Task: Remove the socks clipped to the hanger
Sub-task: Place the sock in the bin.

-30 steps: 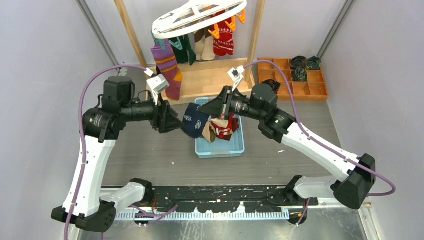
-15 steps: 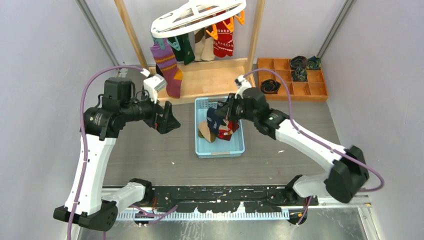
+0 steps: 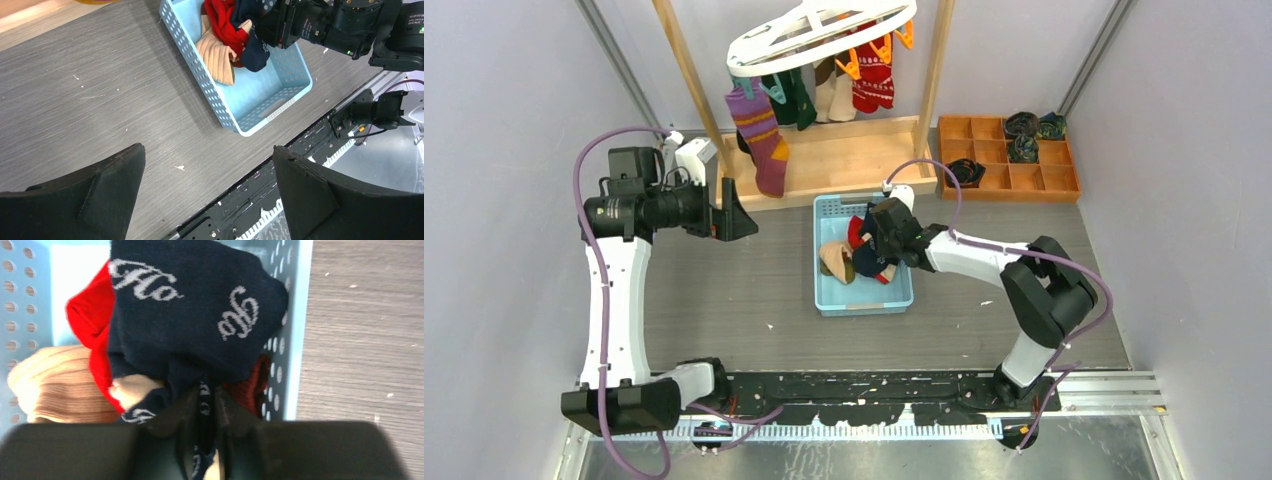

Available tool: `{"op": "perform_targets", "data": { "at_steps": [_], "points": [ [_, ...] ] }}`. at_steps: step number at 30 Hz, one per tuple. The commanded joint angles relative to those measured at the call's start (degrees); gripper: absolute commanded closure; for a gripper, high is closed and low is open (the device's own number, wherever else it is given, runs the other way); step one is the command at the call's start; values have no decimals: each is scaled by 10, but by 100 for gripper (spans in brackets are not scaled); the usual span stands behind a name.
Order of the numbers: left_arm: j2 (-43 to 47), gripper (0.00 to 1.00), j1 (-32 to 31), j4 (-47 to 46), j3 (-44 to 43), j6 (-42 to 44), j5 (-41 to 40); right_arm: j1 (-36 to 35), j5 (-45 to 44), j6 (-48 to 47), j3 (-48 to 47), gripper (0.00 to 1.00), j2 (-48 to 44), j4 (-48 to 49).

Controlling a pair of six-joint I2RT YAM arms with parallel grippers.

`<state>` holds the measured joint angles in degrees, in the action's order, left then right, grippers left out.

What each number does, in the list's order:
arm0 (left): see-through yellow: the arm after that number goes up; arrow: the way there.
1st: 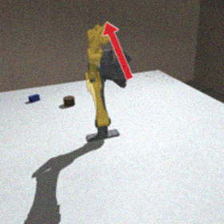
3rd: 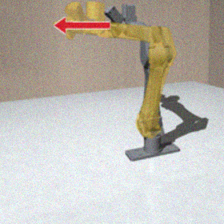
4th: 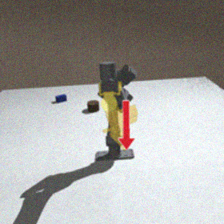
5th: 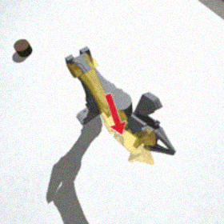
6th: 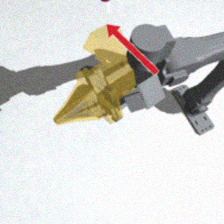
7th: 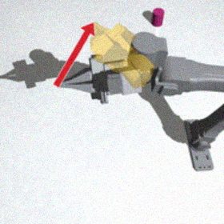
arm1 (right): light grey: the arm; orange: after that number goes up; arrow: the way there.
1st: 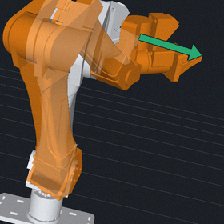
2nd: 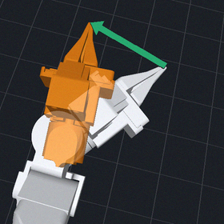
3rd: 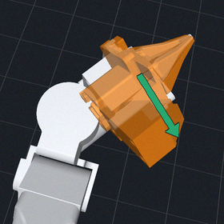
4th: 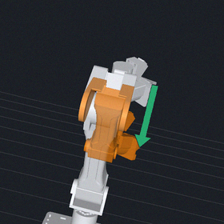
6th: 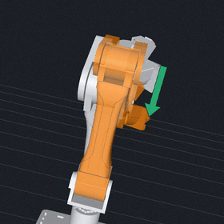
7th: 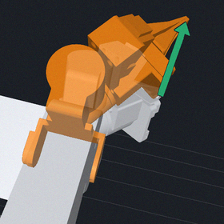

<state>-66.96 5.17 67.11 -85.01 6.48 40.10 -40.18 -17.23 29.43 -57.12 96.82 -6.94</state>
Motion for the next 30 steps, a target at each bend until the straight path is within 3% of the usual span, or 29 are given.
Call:
{"op": "perform_targets", "data": {
  "at_steps": [1,3,7,12,18,25,30],
  "points": [
    [0,0,11,-7,-2,3,33,-14,-85,-21,-22,57,-26,-9],
    [2,0,15,-6,-5,5,34,-16,-79,-20,-12,38,-77,-17],
    [0,0,19,1,-15,4,41,-16,-53,-13,-26,31,-170,-54],
    [-3,0,22,-3,-19,-6,47,-16,33,14,-39,45,-209,-64],
    [-4,0,22,-7,-16,-15,45,-7,125,56,-20,64,-134,-3],
    [3,0,27,-3,-16,-11,44,25,154,80,-6,67,-14,49],
    [4,0,29,1,-17,-5,45,24,155,79,-2,69,3,43]
  ]
}}
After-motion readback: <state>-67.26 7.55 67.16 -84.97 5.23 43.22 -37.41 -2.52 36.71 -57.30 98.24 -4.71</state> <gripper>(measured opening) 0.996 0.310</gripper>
